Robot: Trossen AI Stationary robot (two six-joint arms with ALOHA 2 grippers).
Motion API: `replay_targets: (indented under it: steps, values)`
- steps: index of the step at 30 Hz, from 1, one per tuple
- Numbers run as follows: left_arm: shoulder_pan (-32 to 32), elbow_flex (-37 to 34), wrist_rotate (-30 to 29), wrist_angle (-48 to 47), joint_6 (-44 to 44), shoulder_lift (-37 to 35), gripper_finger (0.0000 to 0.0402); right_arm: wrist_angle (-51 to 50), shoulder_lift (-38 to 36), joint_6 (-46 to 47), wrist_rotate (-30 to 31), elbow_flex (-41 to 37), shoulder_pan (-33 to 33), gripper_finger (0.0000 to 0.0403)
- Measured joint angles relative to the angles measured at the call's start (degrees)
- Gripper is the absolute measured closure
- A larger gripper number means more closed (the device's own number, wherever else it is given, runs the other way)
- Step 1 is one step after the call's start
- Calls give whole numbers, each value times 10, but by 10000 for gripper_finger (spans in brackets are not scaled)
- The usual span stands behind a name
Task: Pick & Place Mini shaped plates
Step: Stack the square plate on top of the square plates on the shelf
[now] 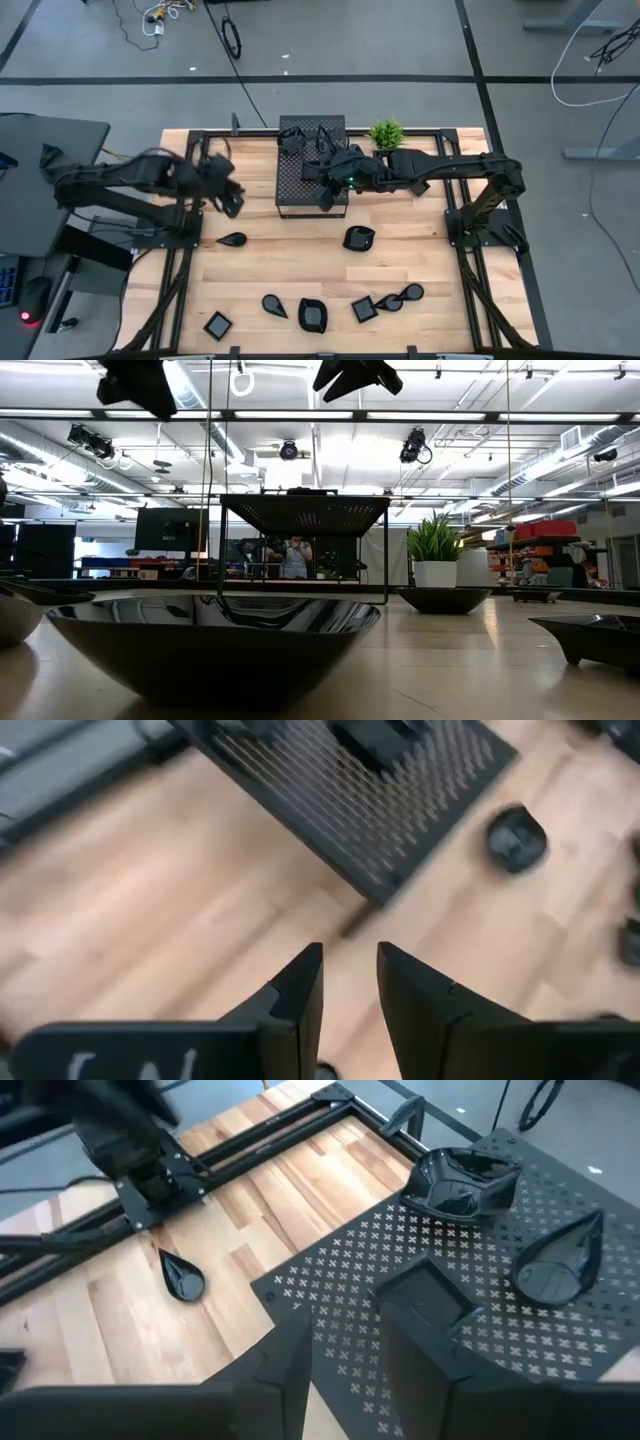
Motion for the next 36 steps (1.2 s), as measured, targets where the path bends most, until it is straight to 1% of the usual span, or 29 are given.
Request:
replay_targets:
  steps: [3, 6, 11, 13, 15, 17, 19, 21, 24, 27, 33, 36]
  values:
    - [-71, -53, 12, 35, -72, 0, 301, -5, -2, -24, 0, 0, 0, 280]
    - [-132, -119, 60, 77, -170, 1, 301, -7, -1, -62, 0, 0, 0, 280]
    - [-231, -222, 172, 144, -399, 1, 301, -35, -5, -112, -10, 0, 1, 280]
    - [-275, -256, 203, 198, -496, 1, 301, -55, -8, -124, -27, 0, 1, 280]
    - [-321, -286, 216, 263, -584, 2, 301, -84, -8, -132, -35, 0, 3, 280]
    - [-364, -302, 215, 315, -655, 14, 301, -111, -8, -136, -35, 0, 8, 280]
    - [-401, -305, 216, 335, -711, 35, 301, -137, -9, -140, -35, 0, 15, 280]
    - [-430, -303, 234, 341, -752, 64, 301, -151, -9, -152, -32, 0, 22, 280]
    - [-462, -300, 286, 349, -803, 109, 301, -159, -9, -172, -24, 0, 30, 280]
    - [-488, -300, 319, 376, -834, 152, 301, -159, -10, -185, -24, 0, 33, 280]
    - [-517, -300, 323, 460, -839, 220, 300, -160, -10, -209, -24, 0, 33, 280]
    - [-521, -299, 339, 481, -839, 248, 293, -160, -10, -218, -24, 0, 33, 280]
